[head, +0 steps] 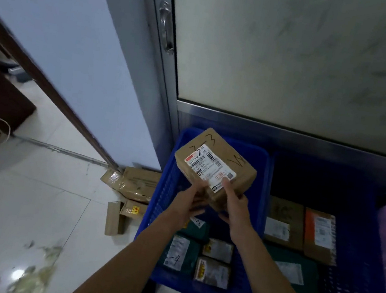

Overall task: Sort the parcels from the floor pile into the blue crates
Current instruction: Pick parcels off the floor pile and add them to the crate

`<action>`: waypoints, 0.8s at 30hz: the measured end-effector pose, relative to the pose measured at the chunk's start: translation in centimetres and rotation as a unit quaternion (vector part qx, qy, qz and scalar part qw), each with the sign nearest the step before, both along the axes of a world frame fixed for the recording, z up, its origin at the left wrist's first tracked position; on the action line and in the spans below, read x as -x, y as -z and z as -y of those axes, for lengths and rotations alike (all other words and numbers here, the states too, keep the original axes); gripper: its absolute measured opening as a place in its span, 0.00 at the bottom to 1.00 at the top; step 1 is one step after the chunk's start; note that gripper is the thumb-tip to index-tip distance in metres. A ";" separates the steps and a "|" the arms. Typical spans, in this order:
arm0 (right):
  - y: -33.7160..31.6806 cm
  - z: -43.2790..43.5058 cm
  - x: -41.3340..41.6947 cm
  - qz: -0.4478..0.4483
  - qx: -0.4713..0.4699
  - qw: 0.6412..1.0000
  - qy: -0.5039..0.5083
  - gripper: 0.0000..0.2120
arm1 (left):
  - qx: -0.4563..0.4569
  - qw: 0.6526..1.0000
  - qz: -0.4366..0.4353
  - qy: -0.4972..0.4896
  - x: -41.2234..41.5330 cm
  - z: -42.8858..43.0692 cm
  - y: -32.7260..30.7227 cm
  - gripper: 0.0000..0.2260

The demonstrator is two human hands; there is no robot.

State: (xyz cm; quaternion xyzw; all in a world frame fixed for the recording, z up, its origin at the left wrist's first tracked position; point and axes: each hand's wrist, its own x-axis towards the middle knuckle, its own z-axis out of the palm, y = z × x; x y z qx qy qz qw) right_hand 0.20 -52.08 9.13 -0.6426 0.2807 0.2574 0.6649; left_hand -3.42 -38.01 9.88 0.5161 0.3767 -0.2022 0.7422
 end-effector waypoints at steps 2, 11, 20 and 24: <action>1.5 -0.1 -0.8 -0.003 0.008 1.000 -0.005 0.49 | 0.001 0.999 -0.031 0.008 -0.6 0.2 1.2 0.23; 12.8 1.0 -4.1 -0.087 0.037 0.995 0.025 0.53 | -0.193 0.976 -0.053 0.081 -4.8 -6.5 11.8 0.32; 25.4 -1.5 -6.3 -0.093 0.028 0.994 -0.058 0.41 | -0.330 0.911 -0.080 0.232 -9.7 -9.1 24.7 0.12; 30.3 -2.5 -7.0 -0.093 0.039 0.988 -0.117 0.27 | -0.412 0.847 -0.096 0.322 -10.8 -8.5 29.8 0.19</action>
